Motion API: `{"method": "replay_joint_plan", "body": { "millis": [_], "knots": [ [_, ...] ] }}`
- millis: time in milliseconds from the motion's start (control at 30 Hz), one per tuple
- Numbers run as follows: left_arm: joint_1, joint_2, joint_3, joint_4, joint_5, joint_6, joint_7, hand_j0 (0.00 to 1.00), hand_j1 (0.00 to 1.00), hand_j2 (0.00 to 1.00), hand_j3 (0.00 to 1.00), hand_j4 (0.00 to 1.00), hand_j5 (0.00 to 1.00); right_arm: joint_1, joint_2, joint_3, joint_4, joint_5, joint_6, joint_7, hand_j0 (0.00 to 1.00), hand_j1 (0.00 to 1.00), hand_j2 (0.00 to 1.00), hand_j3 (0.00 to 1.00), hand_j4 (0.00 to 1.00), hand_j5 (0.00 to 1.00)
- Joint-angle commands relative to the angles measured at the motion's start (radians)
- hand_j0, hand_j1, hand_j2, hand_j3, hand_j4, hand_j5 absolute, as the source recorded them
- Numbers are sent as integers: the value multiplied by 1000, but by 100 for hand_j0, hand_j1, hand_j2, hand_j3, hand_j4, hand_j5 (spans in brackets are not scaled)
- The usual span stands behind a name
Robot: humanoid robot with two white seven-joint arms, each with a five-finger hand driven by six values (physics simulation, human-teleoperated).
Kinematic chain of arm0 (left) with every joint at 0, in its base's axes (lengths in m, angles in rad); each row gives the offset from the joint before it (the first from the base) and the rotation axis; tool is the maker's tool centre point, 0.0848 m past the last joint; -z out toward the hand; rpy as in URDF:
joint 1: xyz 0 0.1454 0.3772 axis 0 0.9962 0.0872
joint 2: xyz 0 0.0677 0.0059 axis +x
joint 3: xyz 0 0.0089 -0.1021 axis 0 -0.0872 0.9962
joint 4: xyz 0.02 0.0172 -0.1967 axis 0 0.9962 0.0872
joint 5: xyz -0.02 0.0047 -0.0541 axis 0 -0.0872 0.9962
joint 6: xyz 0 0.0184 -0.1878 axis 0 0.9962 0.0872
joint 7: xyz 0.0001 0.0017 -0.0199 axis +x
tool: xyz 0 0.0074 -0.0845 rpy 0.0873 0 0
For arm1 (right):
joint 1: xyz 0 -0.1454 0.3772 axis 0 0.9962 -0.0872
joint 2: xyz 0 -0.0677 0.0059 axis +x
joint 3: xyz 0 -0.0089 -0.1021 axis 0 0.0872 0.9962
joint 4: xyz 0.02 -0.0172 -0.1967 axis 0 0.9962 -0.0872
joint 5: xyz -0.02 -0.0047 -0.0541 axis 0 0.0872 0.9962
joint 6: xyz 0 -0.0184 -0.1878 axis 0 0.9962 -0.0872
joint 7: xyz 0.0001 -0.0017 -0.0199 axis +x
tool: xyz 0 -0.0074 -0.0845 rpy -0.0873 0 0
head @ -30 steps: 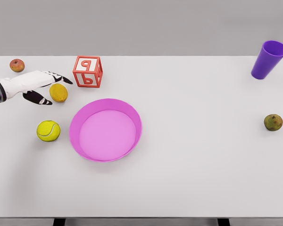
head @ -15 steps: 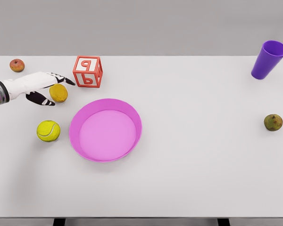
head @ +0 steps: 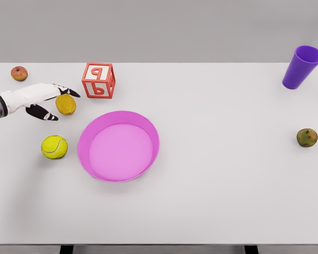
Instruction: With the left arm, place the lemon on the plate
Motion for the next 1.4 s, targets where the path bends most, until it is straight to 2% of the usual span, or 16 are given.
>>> {"method": "replay_joint_plan", "body": {
  "millis": [0,667,1367],
  "knots": [
    [-2,0,1,5,6,3,0,85,85,85,85,85,85,0,0,0,0,0,0,0,100,100,100,100,100,100],
    [-25,-18,1,33,-17,3,0,85,85,85,85,85,85,0,0,0,0,0,0,0,100,100,100,100,100,100],
    [-48,-40,1,59,-94,3,5,85,85,85,85,85,85,0,0,0,-1,0,0,0,100,100,100,100,100,100]
  ]
}}
